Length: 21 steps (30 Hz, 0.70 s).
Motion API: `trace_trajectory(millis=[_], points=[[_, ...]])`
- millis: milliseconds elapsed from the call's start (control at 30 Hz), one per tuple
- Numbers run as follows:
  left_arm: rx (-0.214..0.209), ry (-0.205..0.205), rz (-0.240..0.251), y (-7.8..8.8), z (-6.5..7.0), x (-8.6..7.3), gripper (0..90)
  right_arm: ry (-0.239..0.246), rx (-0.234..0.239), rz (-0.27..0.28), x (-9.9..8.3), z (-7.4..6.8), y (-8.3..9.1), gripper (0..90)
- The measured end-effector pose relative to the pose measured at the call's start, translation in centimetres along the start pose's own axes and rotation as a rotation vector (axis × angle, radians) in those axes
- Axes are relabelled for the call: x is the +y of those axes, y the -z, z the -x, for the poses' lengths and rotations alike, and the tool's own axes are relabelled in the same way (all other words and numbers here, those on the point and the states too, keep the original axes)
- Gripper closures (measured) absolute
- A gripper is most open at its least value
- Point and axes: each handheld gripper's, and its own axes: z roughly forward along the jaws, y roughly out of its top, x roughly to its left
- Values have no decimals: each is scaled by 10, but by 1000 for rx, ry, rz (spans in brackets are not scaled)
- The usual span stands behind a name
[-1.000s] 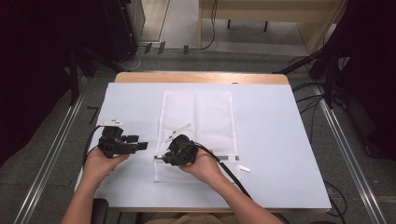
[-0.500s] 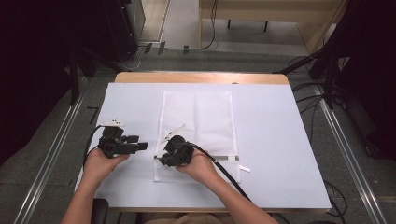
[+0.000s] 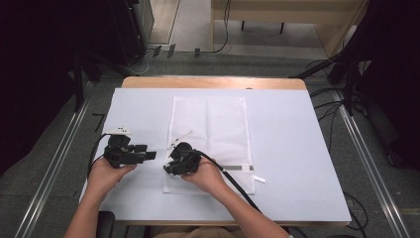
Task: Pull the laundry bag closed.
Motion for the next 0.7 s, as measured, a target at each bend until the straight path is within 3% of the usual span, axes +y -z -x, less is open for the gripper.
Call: trace_trajectory(millis=[367, 700], points=[[-16, -7, -3, 2, 0, -4, 459, 26, -30, -12, 5, -2, -4, 870], [-59, -64, -49, -2, 9, -9, 471, 29, -25, 58, 12, -2, 15, 870]])
